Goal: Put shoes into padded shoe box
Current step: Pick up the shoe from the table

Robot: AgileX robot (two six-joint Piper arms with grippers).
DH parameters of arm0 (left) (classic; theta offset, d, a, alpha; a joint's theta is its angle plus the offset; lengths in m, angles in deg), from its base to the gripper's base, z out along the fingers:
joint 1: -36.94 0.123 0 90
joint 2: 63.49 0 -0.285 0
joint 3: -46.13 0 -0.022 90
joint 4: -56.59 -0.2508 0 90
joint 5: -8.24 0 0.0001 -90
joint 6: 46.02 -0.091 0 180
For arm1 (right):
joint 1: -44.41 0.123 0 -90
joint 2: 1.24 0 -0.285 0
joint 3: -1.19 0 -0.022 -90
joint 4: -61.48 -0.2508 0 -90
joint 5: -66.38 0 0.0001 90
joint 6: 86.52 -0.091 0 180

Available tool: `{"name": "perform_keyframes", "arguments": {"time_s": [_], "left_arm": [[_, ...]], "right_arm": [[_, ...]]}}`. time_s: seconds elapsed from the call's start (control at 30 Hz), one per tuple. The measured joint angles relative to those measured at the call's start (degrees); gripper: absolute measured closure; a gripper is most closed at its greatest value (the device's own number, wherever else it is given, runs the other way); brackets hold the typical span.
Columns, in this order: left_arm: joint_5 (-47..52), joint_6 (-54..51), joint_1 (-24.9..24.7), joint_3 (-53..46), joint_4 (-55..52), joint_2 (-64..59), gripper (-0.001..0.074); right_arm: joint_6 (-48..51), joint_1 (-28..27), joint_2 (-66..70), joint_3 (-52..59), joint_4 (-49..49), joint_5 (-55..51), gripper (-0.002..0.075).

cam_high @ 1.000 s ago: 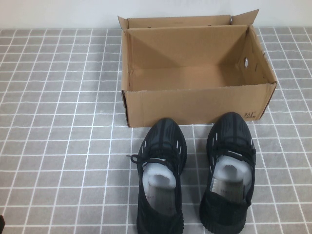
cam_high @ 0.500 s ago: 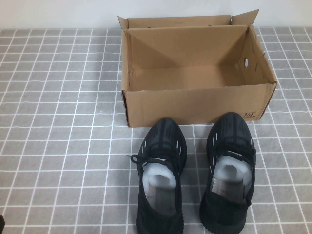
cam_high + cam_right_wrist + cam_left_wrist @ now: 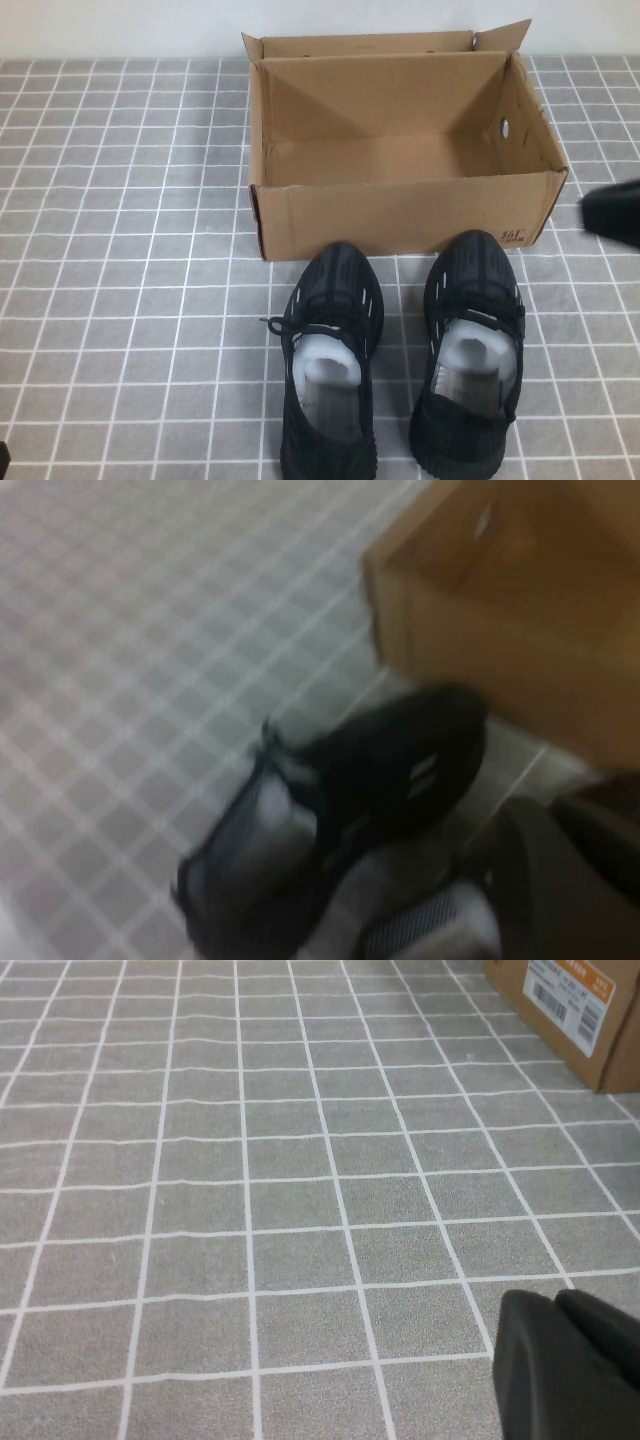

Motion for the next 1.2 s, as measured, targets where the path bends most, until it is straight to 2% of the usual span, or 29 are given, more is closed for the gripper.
{"name": "perform_keyframes", "arguments": {"time_s": [0.13,0.33,0.4,0.57,0.87,0.97,1.03,1.13,1.2], "left_arm": [[0.0,0.0,0.0,0.0,0.0,0.0,0.0739],[0.0,0.0,0.0,0.0,0.0,0.0,0.0739],[0.0,0.0,0.0,0.0,0.0,0.0,0.0739],[0.0,0.0,0.0,0.0,0.0,0.0,0.0739],[0.0,0.0,0.0,0.0,0.0,0.0,0.0739],[0.0,0.0,0.0,0.0,0.0,0.0,0.0739],[0.0,0.0,0.0,0.0,0.0,0.0,0.0739],[0.0,0.0,0.0,0.0,0.0,0.0,0.0739],[0.0,0.0,0.0,0.0,0.0,0.0,0.0739]], "right_arm": [[-9.9,8.8,3.3,0.0,12.7,1.3,0.0572],[-22.6,21.1,9.2,0.0,33.0,1.6,0.03],[-26.3,24.2,11.1,0.0,39.9,2.0,0.0245],[-30.5,28.2,15.7,0.0,53.1,4.3,0.0239],[-34.0,28.4,24.7,0.0,60.8,6.2,0.024],[-36.5,28.4,27.8,0.0,63.7,6.4,0.0267],[-40.3,28.4,29.5,0.0,66.2,6.4,0.0328],[-43.8,28.4,31.3,0.0,68.0,6.3,0.0518],[-43.8,28.4,31.6,0.0,68.0,5.8,0.0713]]}}
